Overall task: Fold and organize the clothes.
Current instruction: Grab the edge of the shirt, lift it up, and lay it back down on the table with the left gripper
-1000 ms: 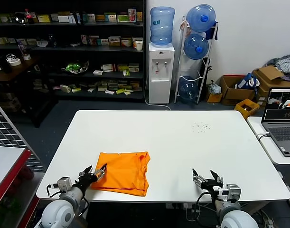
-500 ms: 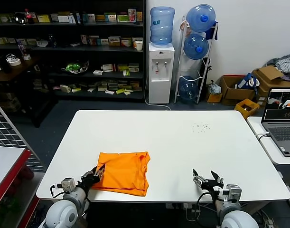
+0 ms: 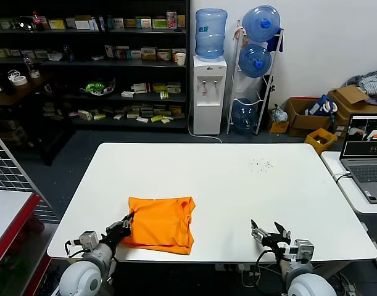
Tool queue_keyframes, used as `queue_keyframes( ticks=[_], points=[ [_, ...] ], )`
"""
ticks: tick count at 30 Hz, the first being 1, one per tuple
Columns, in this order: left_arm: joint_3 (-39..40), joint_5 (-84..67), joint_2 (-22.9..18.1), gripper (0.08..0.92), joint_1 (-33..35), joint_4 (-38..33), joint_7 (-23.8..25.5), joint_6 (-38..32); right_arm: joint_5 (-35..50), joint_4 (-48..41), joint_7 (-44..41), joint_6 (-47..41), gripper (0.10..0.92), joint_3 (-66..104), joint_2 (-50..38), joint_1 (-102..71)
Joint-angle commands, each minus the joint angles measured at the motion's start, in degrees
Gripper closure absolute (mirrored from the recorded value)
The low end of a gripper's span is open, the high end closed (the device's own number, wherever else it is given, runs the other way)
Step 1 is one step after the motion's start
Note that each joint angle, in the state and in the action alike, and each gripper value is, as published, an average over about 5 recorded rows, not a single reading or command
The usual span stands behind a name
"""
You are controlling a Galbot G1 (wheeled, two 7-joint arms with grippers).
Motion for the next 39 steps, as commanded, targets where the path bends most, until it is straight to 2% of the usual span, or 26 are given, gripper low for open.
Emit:
queue_keyframes(
  ticks=[1, 5, 10, 16, 26, 30, 33, 36, 39],
  points=[
    [-2.68, 1.6, 2.03, 0.892, 1.89, -18.14, -11.01, 7.77, -0.01, -0.08, -0.1, 0.22, 0.203, 0.08, -0.26, 0.2],
    [-4.3, 1.33, 5.84, 0.892, 2.47, -24.07, -14.68, 10.16, 0.02, -0.22, -0.29, 0.51, 0.203, -0.02, -0.45, 0.52],
    [-6.99, 1.25, 11.6, 0.892, 3.9, -23.82, -16.3, 10.77, 0.09, -0.38, -0.58, 0.98, 0.203, -0.21, -0.78, 1.04],
    [-11.86, 0.85, 18.92, 0.892, 4.46, -18.11, -15.68, 10.6, 0.26, -0.68, -1.1, 1.82, 0.203, -0.26, -1.25, 1.45],
    [-14.92, 0.62, 25.24, 0.892, 2.73, -4.95, -12.72, 7.95, 0.58, -1.38, -1.3, 2.46, 0.203, -0.09, -1.91, 1.91],
    [-14.78, 0.59, 26.78, 0.892, 2.28, -1.85, -11.98, 6.97, 0.54, -1.35, -1.13, 2.43, 0.203, 0.06, -1.76, 2.0],
    [-13.79, -0.35, 27.03, 0.892, 2.11, -2.5, -12.0, 6.79, 0.26, -1.28, -1.04, 2.46, 0.203, 0.24, -1.29, 1.69],
    [-10.7, -4.32, 25.21, 0.892, 1.17, -7.39, -13.85, 8.22, -0.3, -1.04, -0.97, 2.5, 0.203, 0.48, -0.5, 1.12],
    [-2.02, -14.38, 21.17, 0.892, -3.38, -13.88, -20.24, 11.32, -1.01, -0.48, -0.83, 2.45, 0.203, 0.87, 0.41, 0.32]
  ],
)
